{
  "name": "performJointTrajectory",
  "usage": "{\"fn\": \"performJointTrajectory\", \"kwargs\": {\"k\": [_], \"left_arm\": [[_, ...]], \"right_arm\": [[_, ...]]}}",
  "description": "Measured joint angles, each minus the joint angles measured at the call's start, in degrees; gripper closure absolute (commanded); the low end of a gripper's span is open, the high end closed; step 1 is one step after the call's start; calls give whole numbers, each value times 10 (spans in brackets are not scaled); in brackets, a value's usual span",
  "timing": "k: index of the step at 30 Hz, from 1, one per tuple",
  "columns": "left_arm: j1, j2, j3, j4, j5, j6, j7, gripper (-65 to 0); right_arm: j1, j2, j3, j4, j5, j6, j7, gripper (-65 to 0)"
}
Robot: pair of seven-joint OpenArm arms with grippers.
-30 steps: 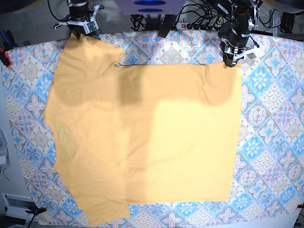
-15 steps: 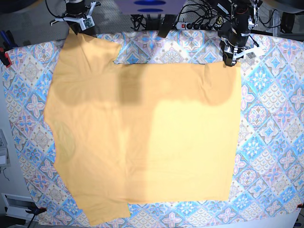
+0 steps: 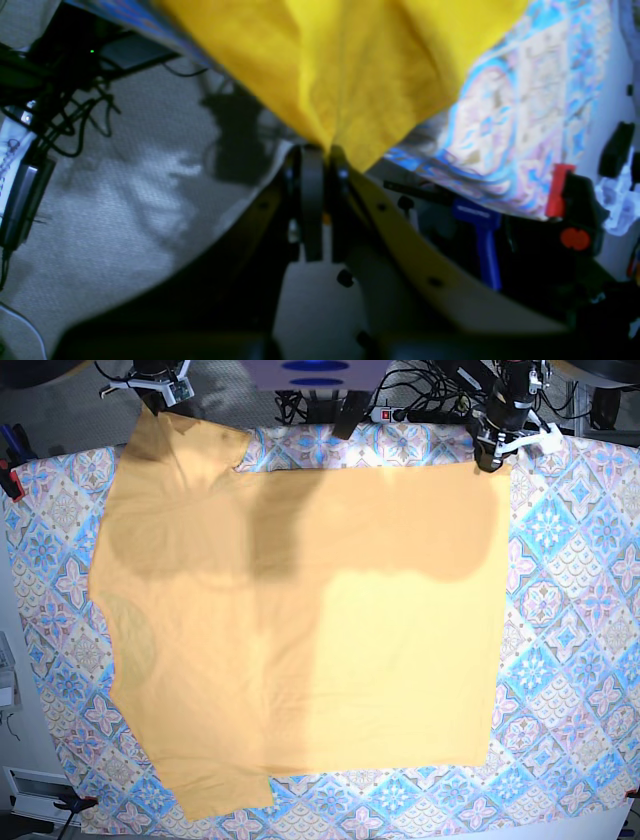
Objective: Fold the T-shirt properly
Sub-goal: 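Lift the shoulder edge with both grippers and pull it toward the robot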
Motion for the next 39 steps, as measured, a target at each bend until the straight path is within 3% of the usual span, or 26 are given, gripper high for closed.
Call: {"fn": "performJointTrajectory", "kwargs": {"k": [7, 19, 23, 33, 39], "left_arm": [[30, 0, 0, 3, -2, -6, -3, 0], [102, -18, -2, 65, 6, 21, 12, 0], [127, -14, -39, 86, 7, 22, 20, 0], [108, -30, -48, 132, 5, 24, 20, 0], [68, -32, -48, 155, 4, 24, 17, 0]], "right_arm": [[-19, 0, 17, 1, 0, 0, 1, 0], [-83, 0, 28, 54, 0, 0, 2, 0], [-103, 9, 47, 85, 0, 4, 0, 0], [-108, 17, 84, 164, 0, 1, 1, 0], [-38, 17, 86, 177, 0, 4, -2, 0]]}}
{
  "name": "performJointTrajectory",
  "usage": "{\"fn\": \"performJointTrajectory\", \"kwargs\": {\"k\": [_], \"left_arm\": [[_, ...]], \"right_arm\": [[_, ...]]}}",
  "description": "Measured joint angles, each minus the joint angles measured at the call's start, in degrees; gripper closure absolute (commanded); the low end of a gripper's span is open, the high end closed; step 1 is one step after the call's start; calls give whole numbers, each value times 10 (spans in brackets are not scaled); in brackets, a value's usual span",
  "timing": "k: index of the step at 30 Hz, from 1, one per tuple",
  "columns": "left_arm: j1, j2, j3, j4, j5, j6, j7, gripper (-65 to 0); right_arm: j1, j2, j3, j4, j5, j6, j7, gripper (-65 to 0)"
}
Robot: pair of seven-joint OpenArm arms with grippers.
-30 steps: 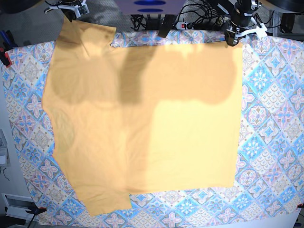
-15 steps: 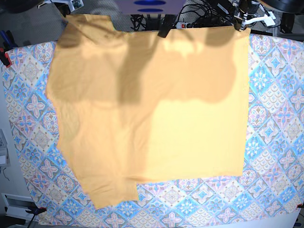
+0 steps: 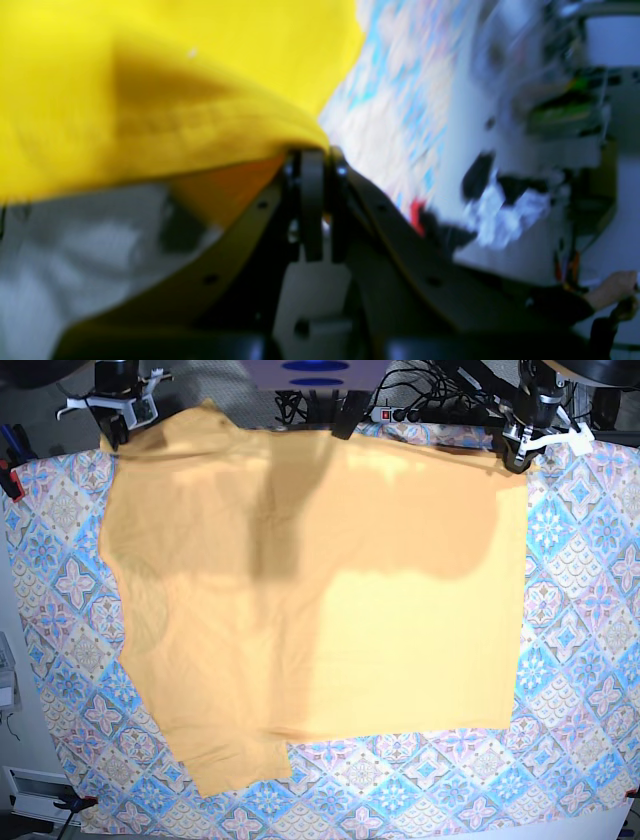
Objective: Fold the T-shirt properly
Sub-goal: 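Lift the shoulder edge with both grippers and pull it toward the robot, then lower both grippers and drag the shoulder edge back across the shirt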
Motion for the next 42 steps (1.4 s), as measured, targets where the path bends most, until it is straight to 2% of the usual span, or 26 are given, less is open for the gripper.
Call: {"fn": "performJointTrajectory", "kwargs": {"k": [14, 22, 31, 36, 42], "left_arm": [[-162, 1, 0, -17, 4, 4, 4, 0], [-229, 2, 2, -76, 44, 4, 6, 0], [-305, 5, 3, -148, 47, 4, 6, 0], [-319, 5, 5, -178, 47, 4, 7, 0], [-321, 7, 42, -179, 63, 3, 4, 0]], "right_arm": [[187, 1, -3, -20, 2, 3, -5, 0], [290, 0, -42, -96, 3, 2, -3, 0], [379, 0, -69, -216, 1, 1, -5, 0], [422, 0, -69, -262, 1, 4, -3, 0], [470, 0, -73, -302, 1, 2, -2, -2]]}}
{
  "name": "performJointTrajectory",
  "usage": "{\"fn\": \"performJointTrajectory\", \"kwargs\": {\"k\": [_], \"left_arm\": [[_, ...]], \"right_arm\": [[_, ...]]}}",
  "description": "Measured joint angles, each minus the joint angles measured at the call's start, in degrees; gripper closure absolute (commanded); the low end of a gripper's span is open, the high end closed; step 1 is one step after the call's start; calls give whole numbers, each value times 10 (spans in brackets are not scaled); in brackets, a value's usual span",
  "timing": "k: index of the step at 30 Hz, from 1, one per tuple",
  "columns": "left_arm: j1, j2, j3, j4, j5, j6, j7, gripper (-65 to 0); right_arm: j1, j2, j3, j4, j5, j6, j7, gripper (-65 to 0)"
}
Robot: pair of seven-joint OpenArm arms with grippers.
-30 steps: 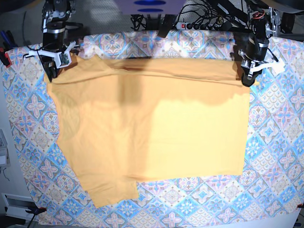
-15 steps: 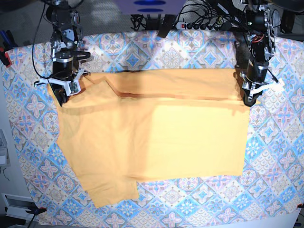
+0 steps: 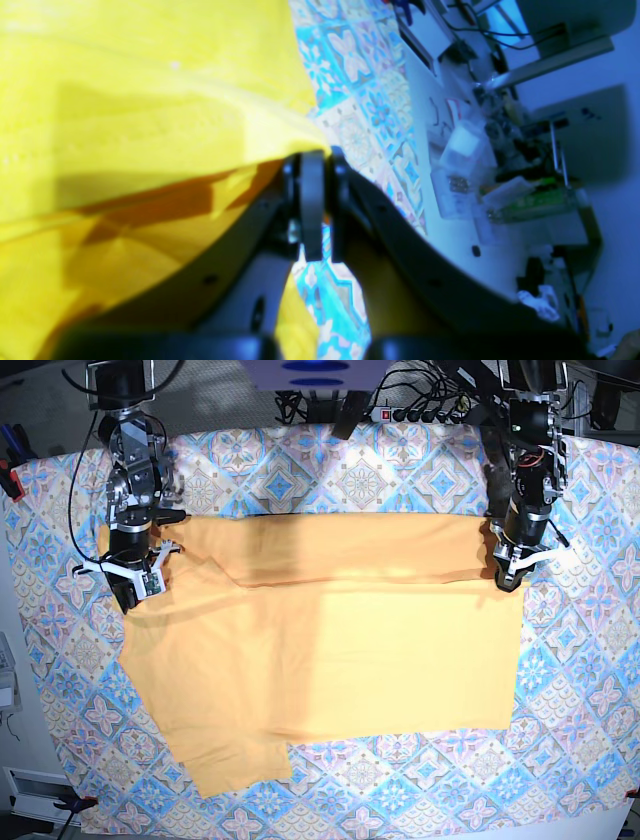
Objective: Fold the T-shirt properly
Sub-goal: 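Lower both grippers and drag the shoulder edge back across the shirt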
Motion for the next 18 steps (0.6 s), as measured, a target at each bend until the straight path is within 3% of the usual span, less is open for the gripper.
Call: {"fn": "performJointTrajectory", "kwargs": {"k": [4, 11, 18], "left_arm": [[1, 7, -2, 0, 27, 2, -4, -1], [1, 10, -4, 0, 35, 3, -4, -144], [3, 10, -4, 0, 35, 3, -4, -173]], "right_arm": [[22, -3, -19, -21, 2, 2, -5, -30], [21, -2, -18, -17, 2, -2, -3, -166], [3, -1, -17, 38, 1, -5, 1, -170]]}}
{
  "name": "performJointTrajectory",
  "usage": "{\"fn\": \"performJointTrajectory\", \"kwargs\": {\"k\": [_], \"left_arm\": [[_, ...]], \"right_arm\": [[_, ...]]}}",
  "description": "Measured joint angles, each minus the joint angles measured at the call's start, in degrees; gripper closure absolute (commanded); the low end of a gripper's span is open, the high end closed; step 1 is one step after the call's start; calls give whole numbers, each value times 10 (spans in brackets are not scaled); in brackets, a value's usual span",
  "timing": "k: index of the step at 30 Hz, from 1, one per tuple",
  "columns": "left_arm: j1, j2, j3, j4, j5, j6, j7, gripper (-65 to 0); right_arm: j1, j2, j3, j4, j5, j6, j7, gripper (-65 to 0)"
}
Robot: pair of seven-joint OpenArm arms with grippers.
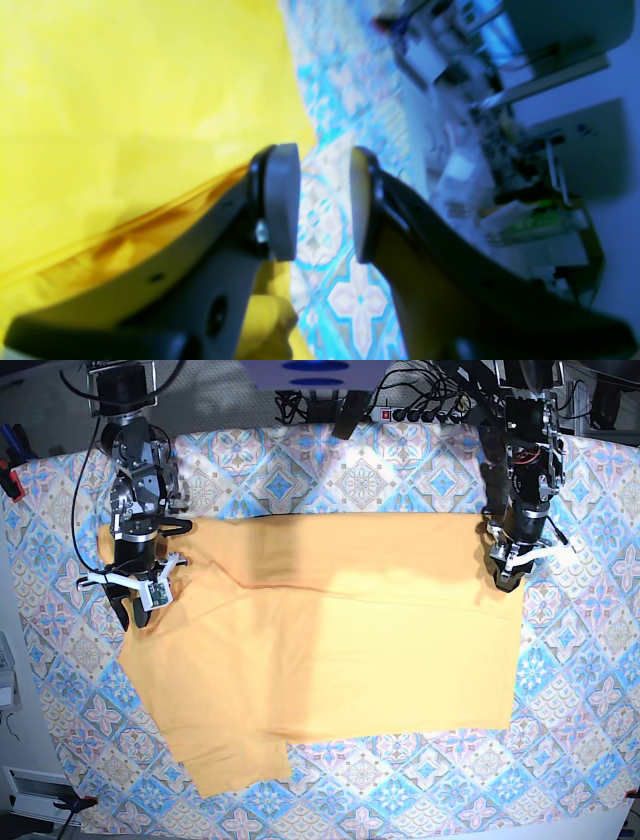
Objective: Fold the T-shirt properly
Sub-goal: 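Lower both grippers and drag the shoulder edge back across the shirt, then spread the grippers apart, stretching the shoulder edge taut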
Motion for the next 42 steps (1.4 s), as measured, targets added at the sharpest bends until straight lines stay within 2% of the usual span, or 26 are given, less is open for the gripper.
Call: {"fn": "performJointTrajectory", "kwargs": {"k": [6, 10, 14, 18, 24, 35, 42], "left_arm": [[34, 0, 0, 22, -4, 0, 0, -170], [73, 0, -1, 61, -8, 2, 0, -167], [102, 1, -1, 73, -69, 0, 0, -165], [138, 1, -1, 73, -116, 2, -2, -164], [148, 1, -1, 70, -140, 1, -1, -164], [161, 0, -1, 53, -138, 1, 0, -171], [128, 1, -1, 0, -138, 0, -1, -169]], "right_arm": [[-66, 2, 1, 23, -1, 3, -6, -174], [-119, 24, 1, 30, -1, 2, -7, -175], [-158, 40, 2, 46, -1, 3, -4, -175], [-184, 38, 26, 50, -1, 3, -3, -175], [-192, 41, 35, 51, -1, 3, -1, -175], [-197, 41, 30, 50, -1, 3, -2, -175], [-198, 41, 30, 50, -2, 3, -4, -175]]}}
